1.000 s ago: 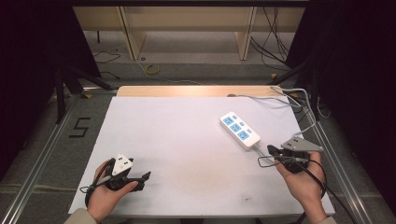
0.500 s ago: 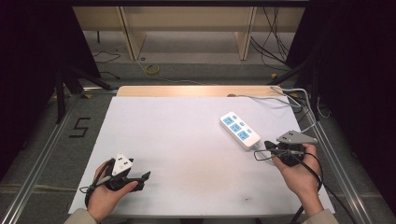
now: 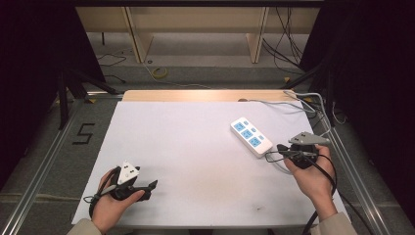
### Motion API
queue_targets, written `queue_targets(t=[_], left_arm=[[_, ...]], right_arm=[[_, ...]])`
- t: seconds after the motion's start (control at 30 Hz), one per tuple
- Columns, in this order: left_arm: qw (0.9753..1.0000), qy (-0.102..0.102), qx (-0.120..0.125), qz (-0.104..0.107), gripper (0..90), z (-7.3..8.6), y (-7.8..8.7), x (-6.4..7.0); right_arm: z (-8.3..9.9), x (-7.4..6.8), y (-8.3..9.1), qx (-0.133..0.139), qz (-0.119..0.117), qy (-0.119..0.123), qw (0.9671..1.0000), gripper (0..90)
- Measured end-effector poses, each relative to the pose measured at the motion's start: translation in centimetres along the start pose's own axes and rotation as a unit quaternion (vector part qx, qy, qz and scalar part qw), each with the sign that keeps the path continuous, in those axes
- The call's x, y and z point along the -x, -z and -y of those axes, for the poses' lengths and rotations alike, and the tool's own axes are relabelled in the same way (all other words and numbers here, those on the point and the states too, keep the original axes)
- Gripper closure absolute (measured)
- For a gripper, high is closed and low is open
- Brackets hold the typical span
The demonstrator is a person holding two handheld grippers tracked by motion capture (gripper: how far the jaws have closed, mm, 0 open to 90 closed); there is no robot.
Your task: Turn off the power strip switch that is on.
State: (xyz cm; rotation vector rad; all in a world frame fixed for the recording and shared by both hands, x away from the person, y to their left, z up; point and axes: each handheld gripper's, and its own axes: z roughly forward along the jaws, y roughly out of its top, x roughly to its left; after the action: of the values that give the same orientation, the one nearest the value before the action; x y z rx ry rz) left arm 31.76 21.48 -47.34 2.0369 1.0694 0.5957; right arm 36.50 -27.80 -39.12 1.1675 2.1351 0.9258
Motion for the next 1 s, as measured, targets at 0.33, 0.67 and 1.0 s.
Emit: queue_targets(t=[0.33, 0.67, 1.0], left_arm=[[1.0, -0.001, -0.005, -0.002, 20.8, 0.1, -0.1, 0.0], [1.0, -0.002, -0.005, -0.001, 20.8, 0.1, -0.2, 0.1], [1.0, -0.003, -0.006, -0.001, 20.8, 0.1, -0.2, 0.2]], right_arm=[[-0.3, 0.7, -0.2, -0.003, 0.001, -0.003, 1.0, 90.0], [-0.9, 1.1, -0.6, -0.015, -0.001, 0.002, 0.9999, 90.0], [-2.1, 1.6, -0.8, -0.025, -0.002, 0.009, 0.9996, 90.0]])
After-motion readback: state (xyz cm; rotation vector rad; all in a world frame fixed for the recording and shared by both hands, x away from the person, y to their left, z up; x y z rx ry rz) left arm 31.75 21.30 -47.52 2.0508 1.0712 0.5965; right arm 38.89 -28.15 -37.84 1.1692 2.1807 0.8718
